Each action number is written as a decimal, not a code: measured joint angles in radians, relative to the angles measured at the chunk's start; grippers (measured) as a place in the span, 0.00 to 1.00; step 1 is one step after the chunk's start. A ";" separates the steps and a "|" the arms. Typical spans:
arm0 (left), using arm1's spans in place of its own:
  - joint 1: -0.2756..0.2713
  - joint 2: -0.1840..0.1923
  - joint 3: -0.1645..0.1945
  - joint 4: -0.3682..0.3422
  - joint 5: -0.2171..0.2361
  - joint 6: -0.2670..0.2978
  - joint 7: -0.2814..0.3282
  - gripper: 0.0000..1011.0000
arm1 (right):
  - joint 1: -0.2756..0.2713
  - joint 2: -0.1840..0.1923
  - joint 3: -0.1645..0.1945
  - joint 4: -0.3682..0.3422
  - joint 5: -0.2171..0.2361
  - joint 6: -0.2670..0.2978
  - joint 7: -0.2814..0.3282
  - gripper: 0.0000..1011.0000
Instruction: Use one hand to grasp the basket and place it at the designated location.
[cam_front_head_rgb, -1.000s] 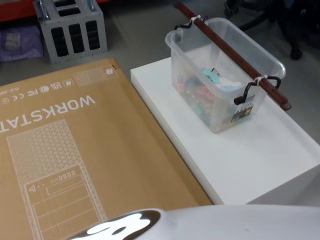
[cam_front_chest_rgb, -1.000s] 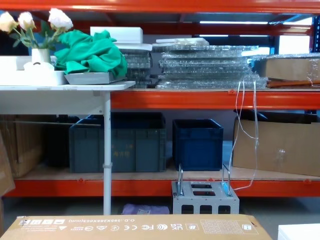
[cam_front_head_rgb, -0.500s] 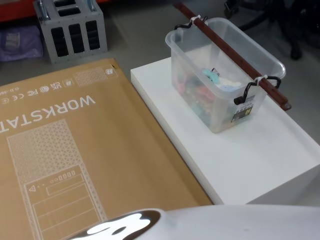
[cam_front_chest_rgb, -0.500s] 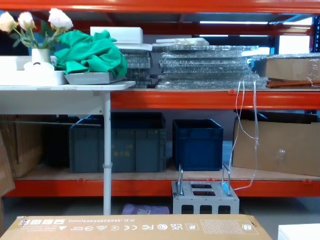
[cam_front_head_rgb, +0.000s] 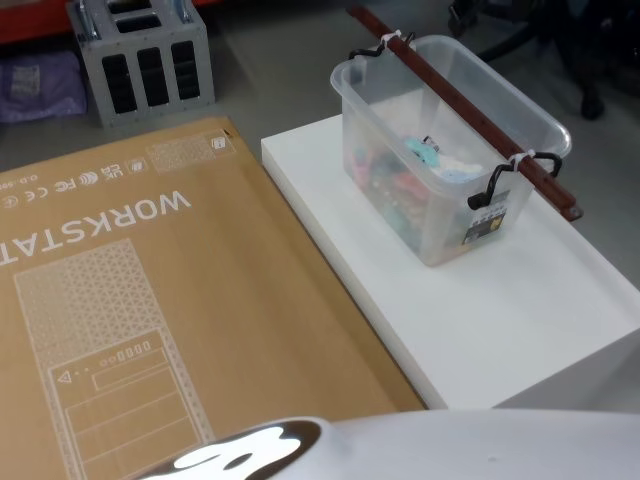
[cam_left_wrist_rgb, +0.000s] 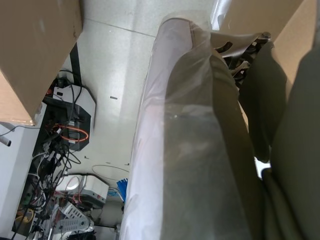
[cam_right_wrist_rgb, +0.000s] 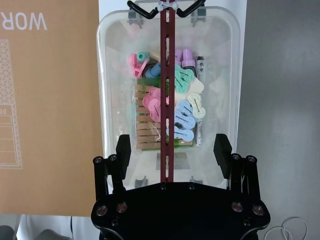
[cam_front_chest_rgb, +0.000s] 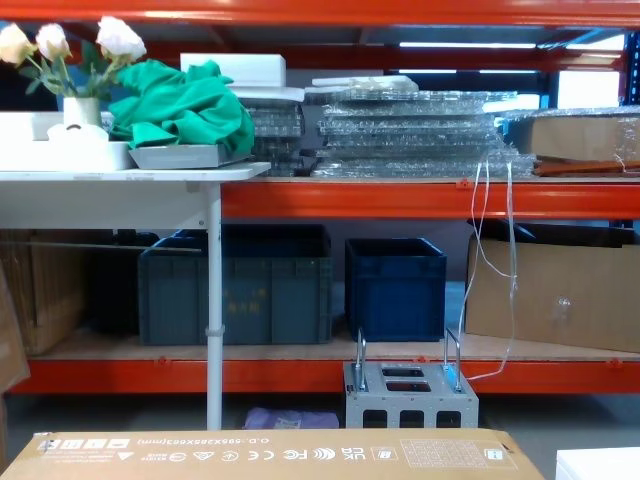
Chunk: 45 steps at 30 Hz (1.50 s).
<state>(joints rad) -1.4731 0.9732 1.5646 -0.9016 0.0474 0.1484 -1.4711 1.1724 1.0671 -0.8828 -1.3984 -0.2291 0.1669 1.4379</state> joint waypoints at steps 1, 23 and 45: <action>0.000 0.000 0.000 0.000 0.000 0.000 0.000 0.00 | 0.000 0.000 0.000 0.000 0.000 0.000 0.000 0.99; 0.000 0.000 0.000 0.000 0.000 0.000 0.000 0.00 | -0.017 -0.012 0.004 0.025 0.009 -0.035 0.001 0.99; 0.000 0.000 0.000 0.000 0.000 0.000 0.000 0.00 | -0.005 -0.112 -0.072 0.156 -0.032 -0.074 0.017 0.99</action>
<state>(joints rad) -1.4732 0.9732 1.5645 -0.9015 0.0474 0.1483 -1.4710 1.1671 0.9550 -0.9549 -1.2427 -0.2615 0.0924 1.4551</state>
